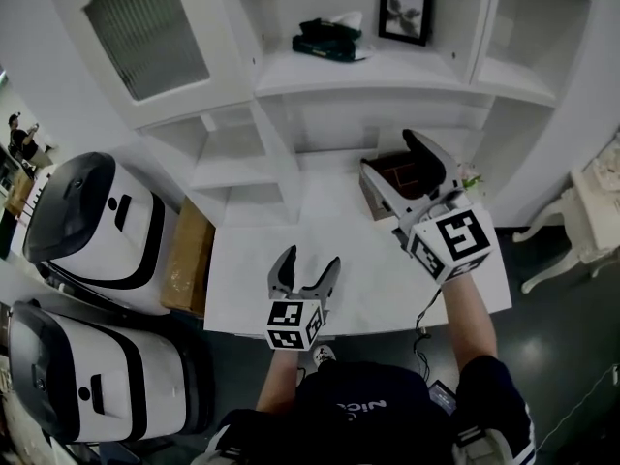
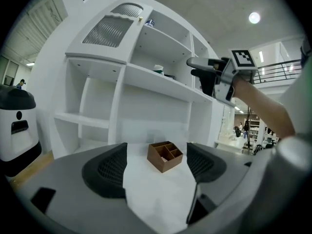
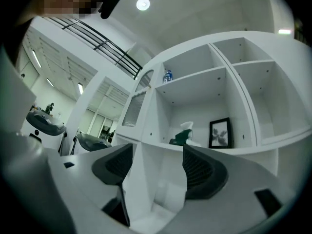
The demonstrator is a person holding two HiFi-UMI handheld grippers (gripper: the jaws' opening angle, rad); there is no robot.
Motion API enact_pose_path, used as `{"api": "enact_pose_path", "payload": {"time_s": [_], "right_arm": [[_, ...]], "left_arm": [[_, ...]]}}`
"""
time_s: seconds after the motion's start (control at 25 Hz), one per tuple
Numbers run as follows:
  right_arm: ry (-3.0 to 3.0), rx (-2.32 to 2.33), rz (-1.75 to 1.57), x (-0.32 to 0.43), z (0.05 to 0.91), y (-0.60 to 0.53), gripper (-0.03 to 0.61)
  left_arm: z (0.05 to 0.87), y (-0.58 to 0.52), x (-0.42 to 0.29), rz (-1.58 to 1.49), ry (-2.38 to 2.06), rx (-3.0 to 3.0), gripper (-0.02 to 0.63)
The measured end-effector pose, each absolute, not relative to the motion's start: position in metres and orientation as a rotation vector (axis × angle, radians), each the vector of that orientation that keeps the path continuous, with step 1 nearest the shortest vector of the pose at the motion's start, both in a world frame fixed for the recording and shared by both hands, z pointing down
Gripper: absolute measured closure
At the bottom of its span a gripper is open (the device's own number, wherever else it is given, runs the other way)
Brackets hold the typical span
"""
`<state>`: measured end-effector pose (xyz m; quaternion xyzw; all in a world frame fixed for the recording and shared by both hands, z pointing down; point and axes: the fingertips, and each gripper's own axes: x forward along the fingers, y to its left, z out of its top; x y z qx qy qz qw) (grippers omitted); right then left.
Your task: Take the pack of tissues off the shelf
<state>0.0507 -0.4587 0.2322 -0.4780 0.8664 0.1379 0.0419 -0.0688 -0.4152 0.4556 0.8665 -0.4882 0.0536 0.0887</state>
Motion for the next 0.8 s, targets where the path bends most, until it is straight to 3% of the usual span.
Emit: {"api": "enact_pose_path", "payload": {"time_s": [0.36, 0.8], "right_arm": [[2.615, -1.550, 0.431, 0.055, 0.159, -0.520, 0.252], [2.769, -1.710, 0.338, 0.050, 0.127, -0.613, 0.250]], "left_arm": [[0.442, -0.439, -0.071, 0.195, -1.434, 2.587, 0.238], [0.424, -0.471, -0.091, 0.139, -1.473, 2.590, 0.238]]}}
